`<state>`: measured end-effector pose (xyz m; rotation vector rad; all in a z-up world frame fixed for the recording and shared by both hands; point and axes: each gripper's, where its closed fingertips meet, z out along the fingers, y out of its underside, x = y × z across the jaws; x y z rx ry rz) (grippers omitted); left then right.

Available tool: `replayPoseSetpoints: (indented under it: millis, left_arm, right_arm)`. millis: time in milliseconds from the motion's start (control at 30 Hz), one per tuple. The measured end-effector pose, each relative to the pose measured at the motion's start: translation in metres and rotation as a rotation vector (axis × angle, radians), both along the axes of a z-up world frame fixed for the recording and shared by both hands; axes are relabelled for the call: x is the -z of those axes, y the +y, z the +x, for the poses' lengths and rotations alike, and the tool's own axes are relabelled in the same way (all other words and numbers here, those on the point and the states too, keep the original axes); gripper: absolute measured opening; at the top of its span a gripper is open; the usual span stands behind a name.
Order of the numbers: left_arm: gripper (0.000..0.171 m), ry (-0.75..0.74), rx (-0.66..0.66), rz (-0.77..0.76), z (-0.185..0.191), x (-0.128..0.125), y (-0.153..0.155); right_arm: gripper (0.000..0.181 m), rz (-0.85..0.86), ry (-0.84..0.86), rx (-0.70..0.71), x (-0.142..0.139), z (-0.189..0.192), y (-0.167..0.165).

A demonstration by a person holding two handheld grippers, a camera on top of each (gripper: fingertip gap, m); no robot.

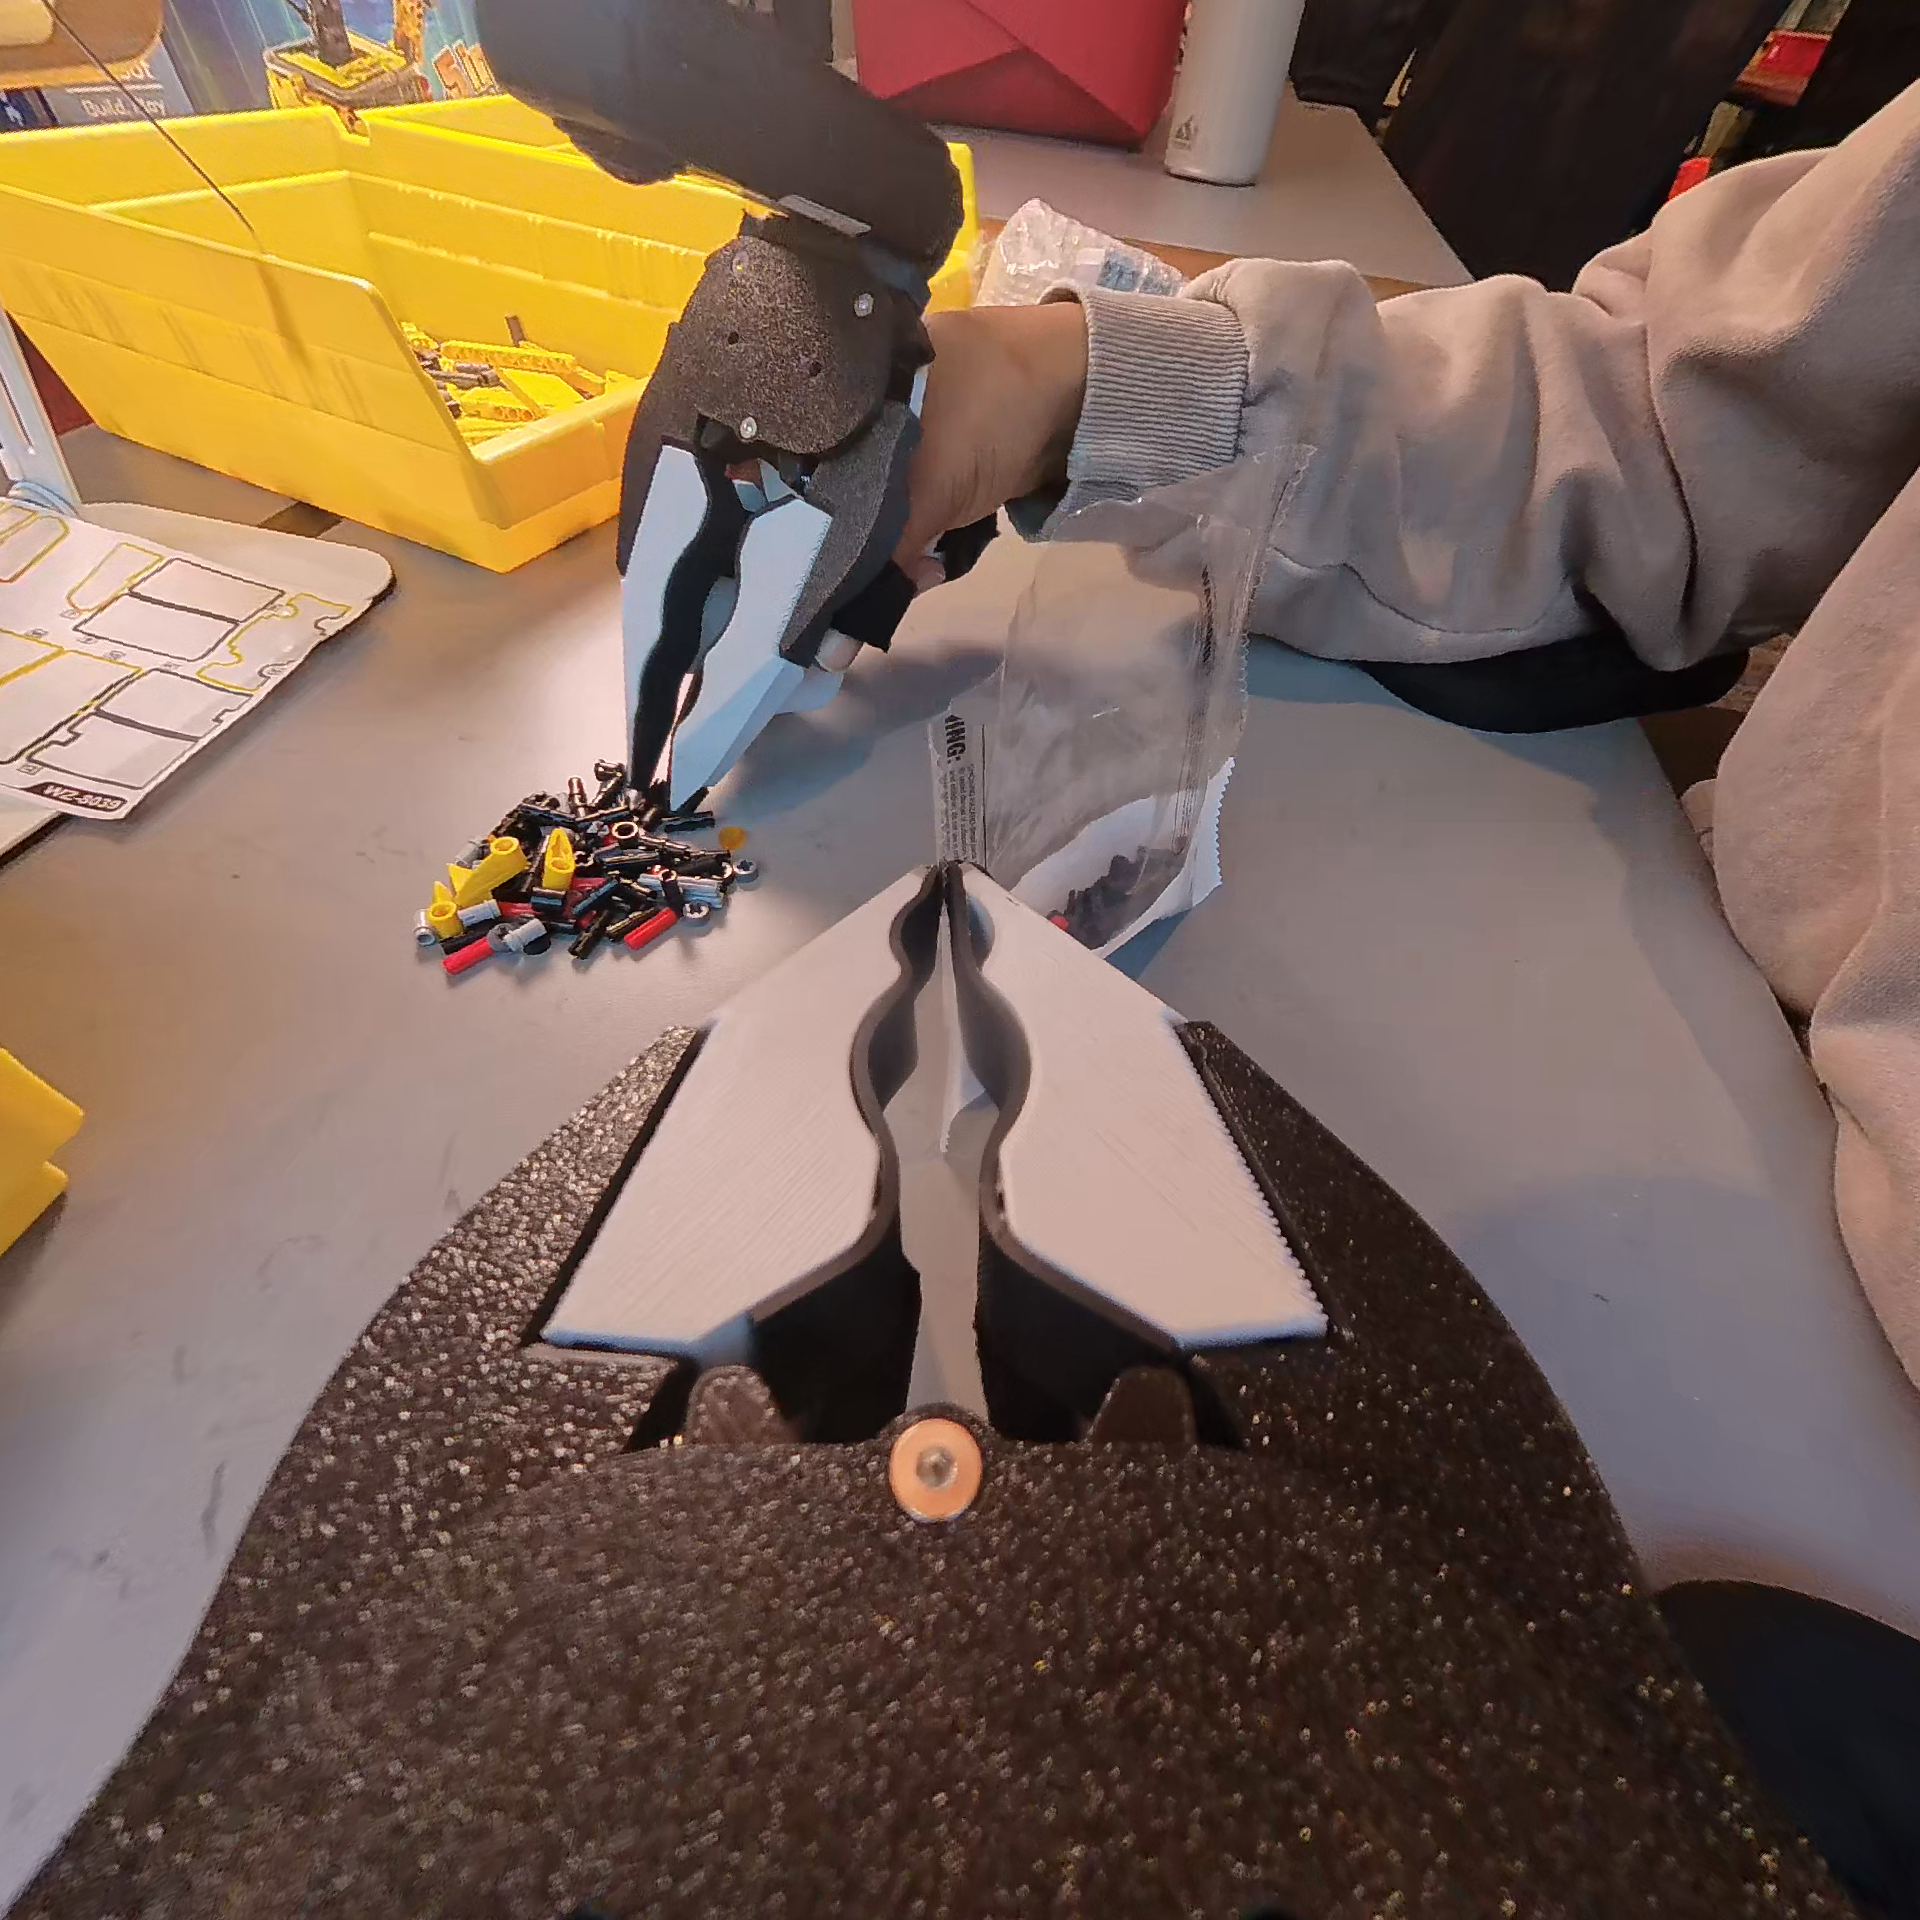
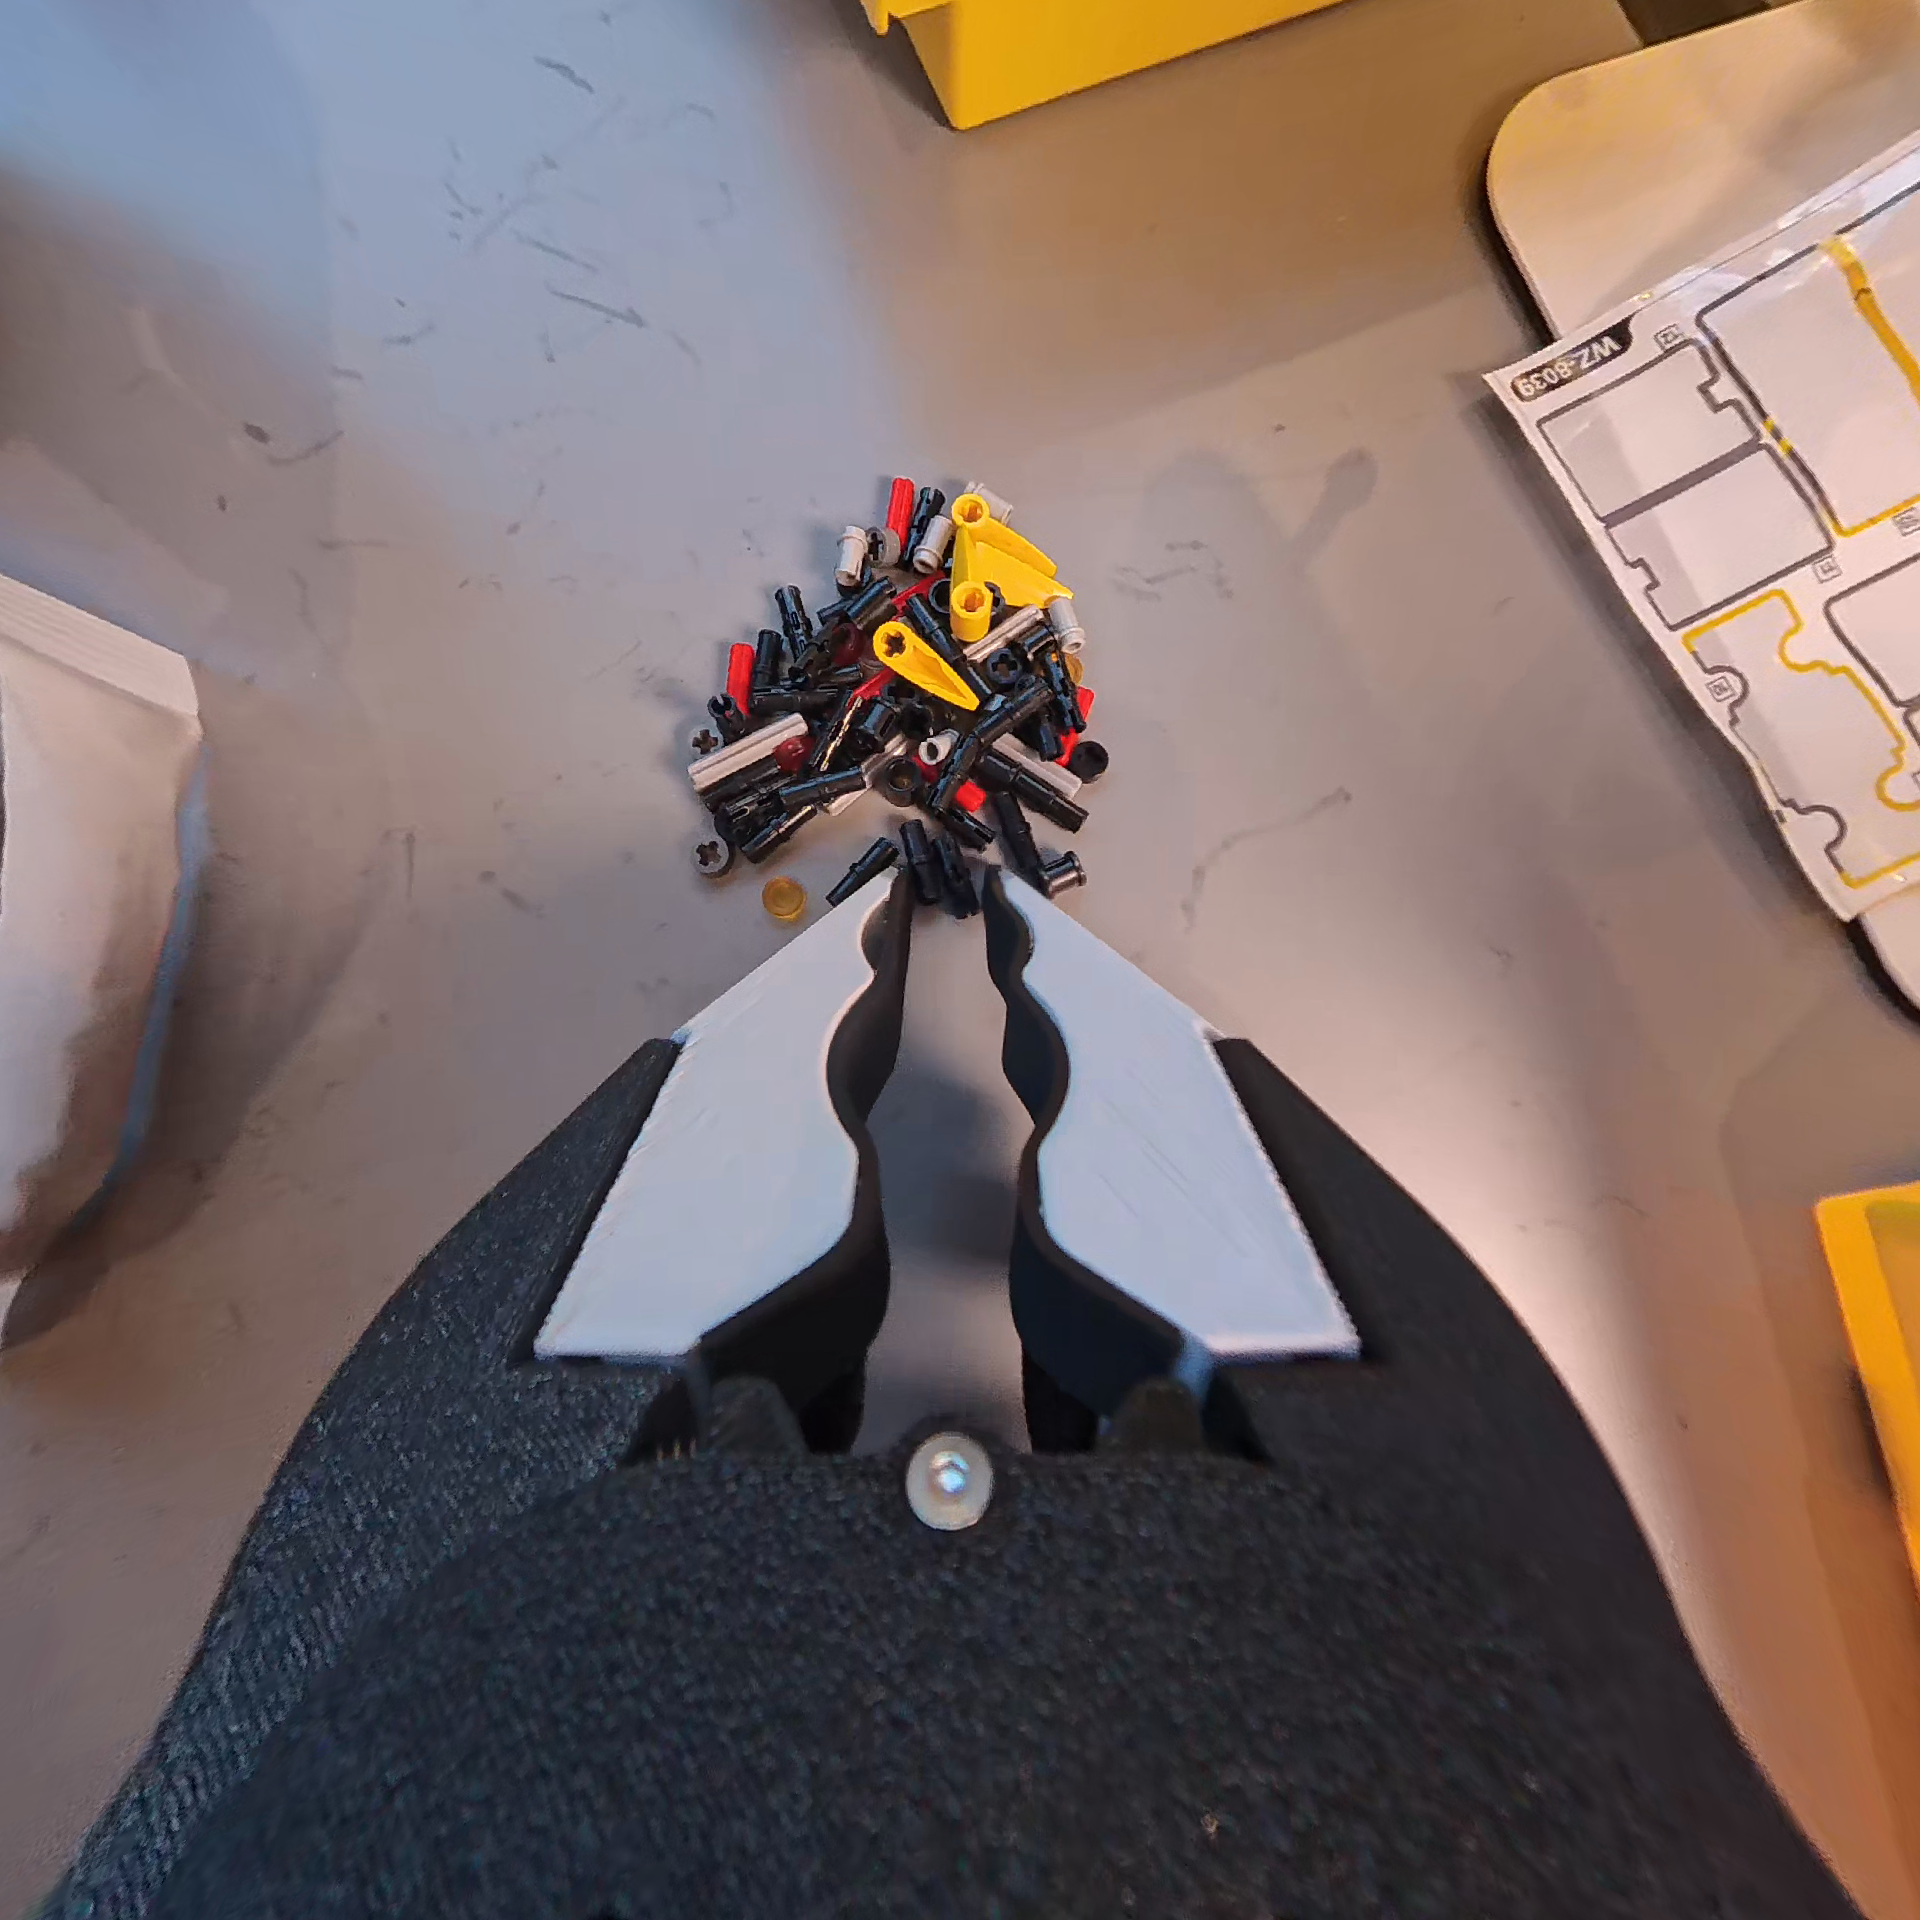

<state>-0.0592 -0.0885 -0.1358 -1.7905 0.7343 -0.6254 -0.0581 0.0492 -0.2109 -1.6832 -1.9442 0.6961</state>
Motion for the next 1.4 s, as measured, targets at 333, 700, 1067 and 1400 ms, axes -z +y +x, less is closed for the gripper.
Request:
replayPoseSetpoints:
  millis: [333, 700, 1067, 1400]
  left_arm:
    - [0.000, -0.001, -0.005, 0.000, 0.000, 0.000, 0.001]
    - [0.000, 0.004, -0.007, 0.003, 0.000, 0.000, 0.001]
    - [0.000, 0.001, -0.008, 0.002, -0.001, 0.000, 0.001]
    - [0.000, 0.000, -0.006, 0.001, -0.002, 0.000, 0.001]
  right_arm:
    - [0.009, -0.094, 0.065, -0.067, -0.015, 0.003, -0.010]
    - [0.010, -0.181, 0.256, -0.480, -0.123, 0.022, -0.126]
    - [0.019, -0.060, 0.086, -0.110, -0.053, 0.016, -0.027]
    - [0.025, -0.012, -0.037, -0.061, 0.000, 0.005, -0.023]
